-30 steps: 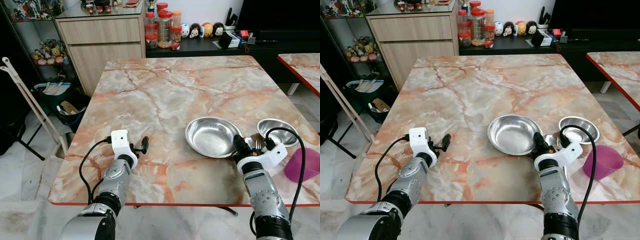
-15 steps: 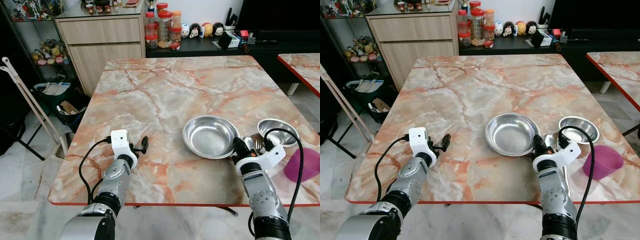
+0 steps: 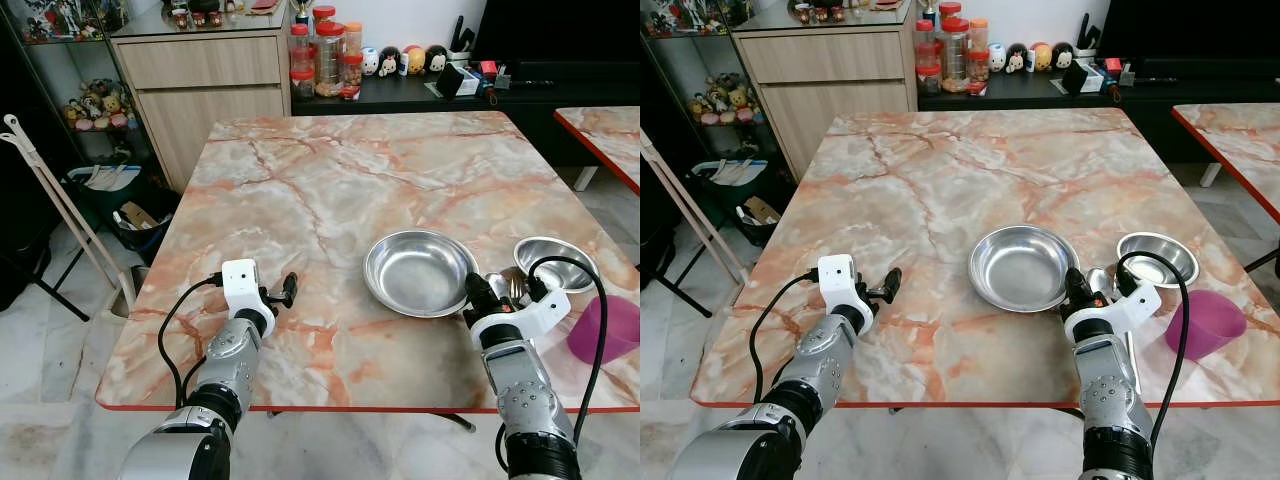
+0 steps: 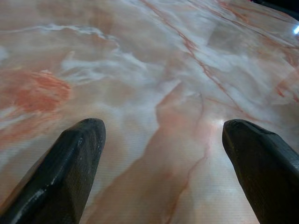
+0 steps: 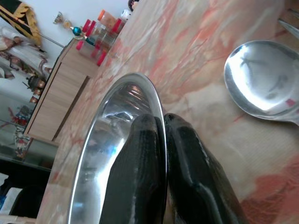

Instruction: Setting the table

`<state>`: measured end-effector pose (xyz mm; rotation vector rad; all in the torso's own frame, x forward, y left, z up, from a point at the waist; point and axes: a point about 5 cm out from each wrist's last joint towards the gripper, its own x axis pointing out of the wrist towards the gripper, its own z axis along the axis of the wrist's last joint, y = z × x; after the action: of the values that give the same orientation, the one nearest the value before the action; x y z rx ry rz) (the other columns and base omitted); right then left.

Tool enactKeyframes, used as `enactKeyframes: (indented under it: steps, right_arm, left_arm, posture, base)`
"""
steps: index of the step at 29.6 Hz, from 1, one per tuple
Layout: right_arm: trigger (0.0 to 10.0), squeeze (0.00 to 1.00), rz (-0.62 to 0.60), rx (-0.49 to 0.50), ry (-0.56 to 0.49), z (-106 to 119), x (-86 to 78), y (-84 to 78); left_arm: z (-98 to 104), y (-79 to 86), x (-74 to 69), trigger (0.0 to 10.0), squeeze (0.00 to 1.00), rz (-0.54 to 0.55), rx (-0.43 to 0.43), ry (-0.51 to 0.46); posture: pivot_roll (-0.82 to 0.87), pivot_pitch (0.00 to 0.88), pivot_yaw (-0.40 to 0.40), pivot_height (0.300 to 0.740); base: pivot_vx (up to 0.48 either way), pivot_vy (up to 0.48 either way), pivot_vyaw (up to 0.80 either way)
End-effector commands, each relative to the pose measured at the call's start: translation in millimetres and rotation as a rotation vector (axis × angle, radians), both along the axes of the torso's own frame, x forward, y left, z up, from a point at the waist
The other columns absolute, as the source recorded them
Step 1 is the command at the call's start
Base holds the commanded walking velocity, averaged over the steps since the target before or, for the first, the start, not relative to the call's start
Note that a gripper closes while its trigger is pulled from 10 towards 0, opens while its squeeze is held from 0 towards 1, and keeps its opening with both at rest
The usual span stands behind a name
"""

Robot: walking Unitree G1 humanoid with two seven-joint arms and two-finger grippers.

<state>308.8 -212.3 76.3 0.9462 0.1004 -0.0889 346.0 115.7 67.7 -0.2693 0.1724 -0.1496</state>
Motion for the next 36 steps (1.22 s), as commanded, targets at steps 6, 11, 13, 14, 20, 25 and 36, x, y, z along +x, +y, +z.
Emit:
enactKeyframes:
  steps: [6, 11, 13, 14, 20, 25, 36]
  right_arm:
    - [10.0, 0.00, -0.006, 0.022, -0.051, 8.3, 3.1, 4.7]
    - [10.0, 0.00, -0.014, 0.060, -0.108, 17.2, 6.1, 7.9]
    - [10.0, 0.00, -0.011, 0.065, -0.119, 18.5, 6.6, 10.0]
    - [10.0, 0.00, -0.007, 0.070, -0.129, 19.3, 6.6, 11.5]
    - [10.0, 0.00, 0.036, 0.092, -0.175, 24.0, 5.1, 23.3]
    - [10.0, 0.00, 0.035, 0.097, -0.177, 21.7, 2.9, 26.7]
    - [10.0, 0.00, 0.024, 0.100, -0.177, 21.0, 1.9, 26.7]
  left_arm:
    - [1.4, -0.9, 1.9, 10.0, 0.00, -0.013, 0.025, 0.003]
    - [1.4, 0.5, 1.7, 10.0, 0.00, -0.005, 0.023, 0.000]
    - [1.3, 1.2, 1.6, 10.0, 0.00, -0.001, 0.019, -0.001]
    - [1.5, 1.4, 1.6, 10.0, 0.00, 0.002, 0.015, -0.003]
    - [3.9, 3.1, 2.2, 10.0, 0.00, 0.023, -0.008, -0.022]
    - [1.9, 10.6, -0.2, 10.0, 0.00, 0.053, 0.028, -0.033]
    - [2.4, 15.1, -1.1, 10.0, 0.00, 0.084, 0.004, -0.050]
  posture:
    - [-0.06, 0.000, 0.021, 0.740]
    - [-0.06, 0.000, 0.022, 0.740]
    - [-0.06, 0.000, 0.029, 0.740]
    - [-0.06, 0.000, 0.029, 0.740]
    - [-0.06, 0.000, 0.032, 0.740]
    - [-0.06, 0.000, 0.032, 0.740]
    - [-0.06, 0.000, 0.038, 0.740]
  base:
    - [0.000, 0.000, 0.00]
    - [0.000, 0.000, 0.00]
    - [0.000, 0.000, 0.00]
    - [0.000, 0.000, 0.00]
    - [0.000, 0.000, 0.00]
    - [0.000, 0.000, 0.00]
    - [0.000, 0.000, 0.00]
